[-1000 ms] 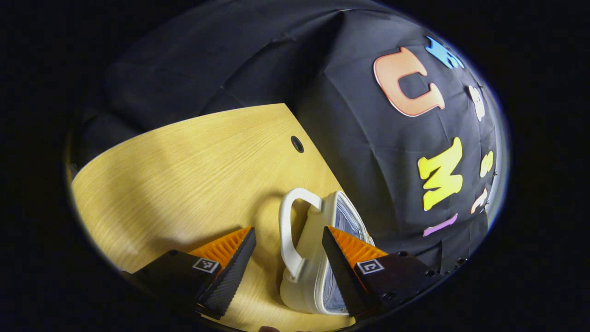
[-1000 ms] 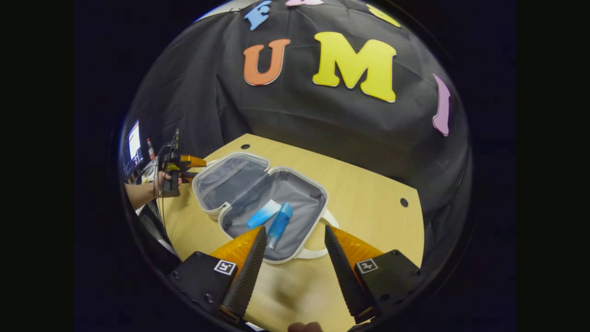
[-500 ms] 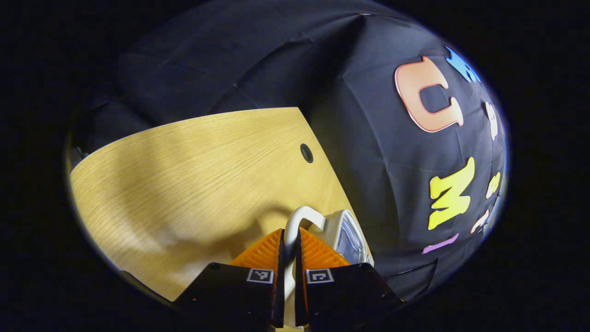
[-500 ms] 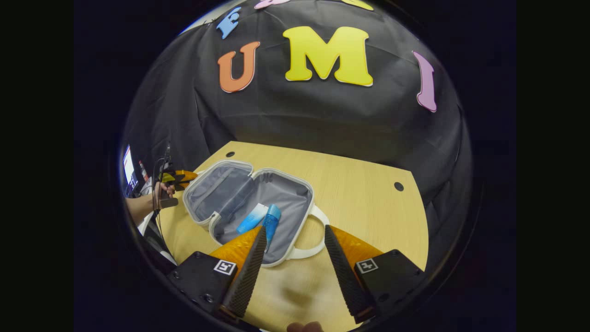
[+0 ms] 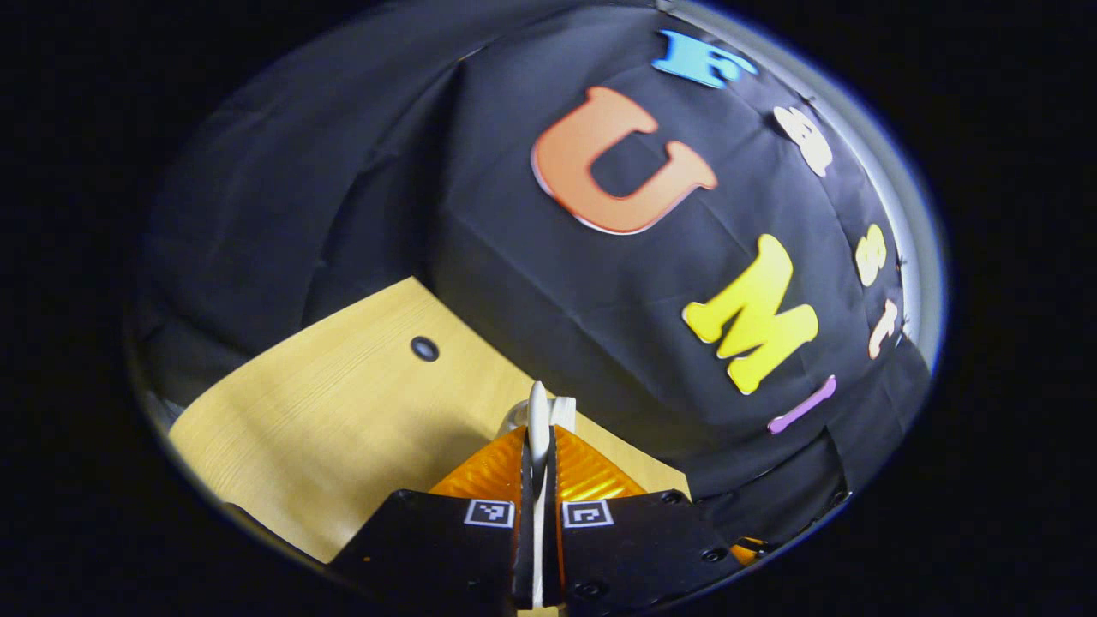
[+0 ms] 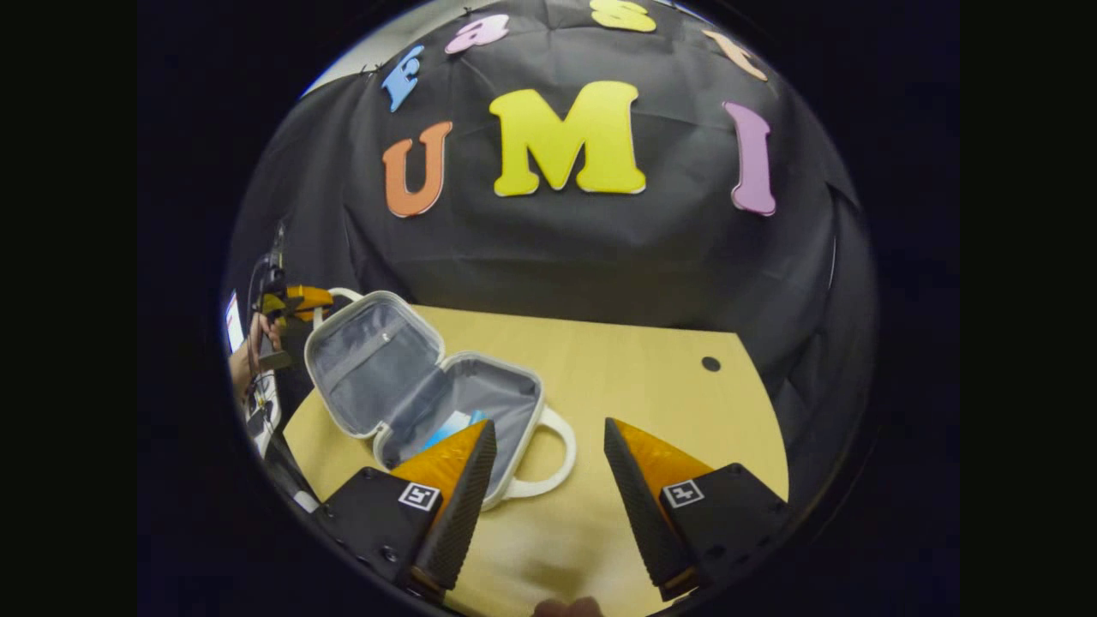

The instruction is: First open the suitcase, pack the skin care products into it, and then close the suitcase.

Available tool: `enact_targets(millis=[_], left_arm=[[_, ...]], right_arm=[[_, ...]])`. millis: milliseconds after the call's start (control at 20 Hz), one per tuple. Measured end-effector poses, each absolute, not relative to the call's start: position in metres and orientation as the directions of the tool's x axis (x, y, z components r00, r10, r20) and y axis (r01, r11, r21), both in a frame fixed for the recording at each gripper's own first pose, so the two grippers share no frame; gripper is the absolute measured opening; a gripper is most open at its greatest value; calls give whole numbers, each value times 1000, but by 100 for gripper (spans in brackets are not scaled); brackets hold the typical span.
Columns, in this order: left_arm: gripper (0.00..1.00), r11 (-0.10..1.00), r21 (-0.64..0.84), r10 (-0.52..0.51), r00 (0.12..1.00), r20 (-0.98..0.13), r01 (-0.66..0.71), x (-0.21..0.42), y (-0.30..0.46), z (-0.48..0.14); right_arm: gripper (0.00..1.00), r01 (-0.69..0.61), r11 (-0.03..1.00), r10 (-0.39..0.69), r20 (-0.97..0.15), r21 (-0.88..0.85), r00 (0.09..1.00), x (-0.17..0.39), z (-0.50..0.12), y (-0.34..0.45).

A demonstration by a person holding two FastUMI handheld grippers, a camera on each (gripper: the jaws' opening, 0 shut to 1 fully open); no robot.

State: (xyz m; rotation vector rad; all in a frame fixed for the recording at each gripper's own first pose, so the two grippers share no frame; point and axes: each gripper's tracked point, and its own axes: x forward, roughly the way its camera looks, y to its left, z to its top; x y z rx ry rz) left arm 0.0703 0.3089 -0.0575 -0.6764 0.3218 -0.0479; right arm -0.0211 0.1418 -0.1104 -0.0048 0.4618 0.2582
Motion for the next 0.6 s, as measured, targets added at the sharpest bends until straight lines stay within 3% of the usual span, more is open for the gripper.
enact_targets(millis=[300,600], left_arm=[[6,935,-355,-109,954,-281,3,58,195,-10],[7,971,-174,-213,923,-319,164,49,69,-23]], right_arm=[[76,-217,974,228,-389,72,893,-36,-99,106],[76,-131,987,158,-393,94,906,-44,-97,46]])
